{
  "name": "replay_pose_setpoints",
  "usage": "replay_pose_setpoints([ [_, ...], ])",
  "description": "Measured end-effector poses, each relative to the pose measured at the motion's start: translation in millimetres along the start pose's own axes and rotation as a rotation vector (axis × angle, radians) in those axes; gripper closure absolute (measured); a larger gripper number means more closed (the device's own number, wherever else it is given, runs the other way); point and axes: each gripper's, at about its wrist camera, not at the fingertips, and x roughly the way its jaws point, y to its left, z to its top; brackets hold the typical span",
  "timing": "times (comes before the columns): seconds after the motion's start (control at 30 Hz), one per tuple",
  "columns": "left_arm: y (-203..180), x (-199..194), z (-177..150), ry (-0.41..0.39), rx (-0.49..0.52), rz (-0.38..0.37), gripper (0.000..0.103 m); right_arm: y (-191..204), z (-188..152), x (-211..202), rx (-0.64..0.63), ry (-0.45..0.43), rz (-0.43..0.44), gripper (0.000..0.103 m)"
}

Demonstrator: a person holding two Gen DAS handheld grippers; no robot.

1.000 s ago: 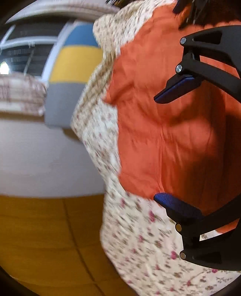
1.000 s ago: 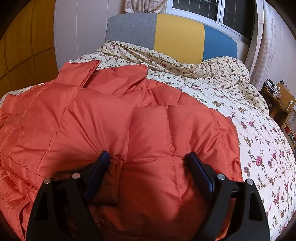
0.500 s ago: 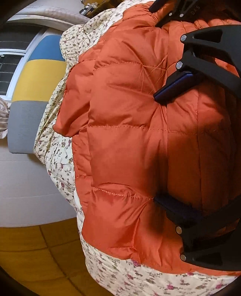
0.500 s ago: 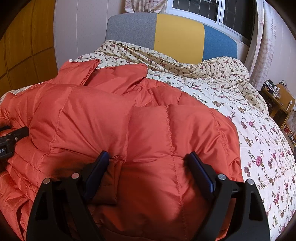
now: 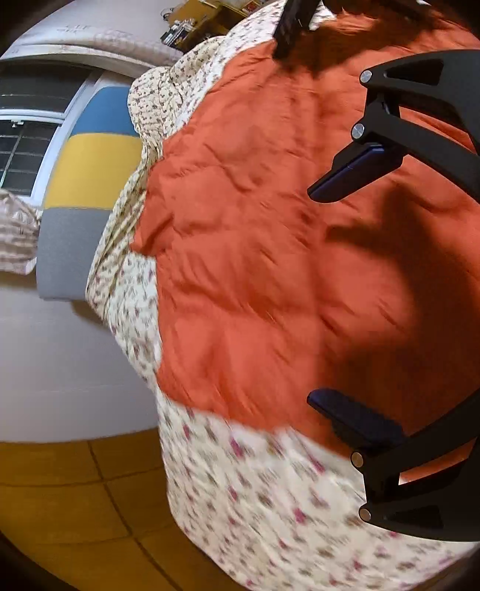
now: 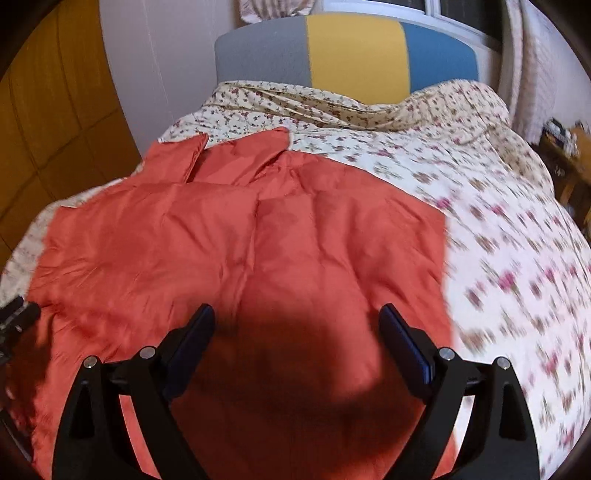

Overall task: Fold large clothes
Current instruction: 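Grasp the orange jacket hem edge with the right gripper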

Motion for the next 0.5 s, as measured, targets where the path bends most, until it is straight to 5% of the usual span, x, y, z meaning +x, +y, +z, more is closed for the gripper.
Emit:
replay_pose_setpoints([
  [0.2, 56, -33, -48, 0.047, -0.196, -0.025, 0.003, -39, -45, -57, 0.096, 0.021, 0.049, 0.017],
  [0.4, 73, -63, -80, 0.035, -0.13, 0.053, 0.004, -72, -94, -106, 0.126, 0.027, 0.054, 0.029],
  [0.5, 81, -69, -97, 0.07, -0.137, 0.033, 0.016, -87, -123, -128, 0.145, 0.031, 0.053, 0.032],
])
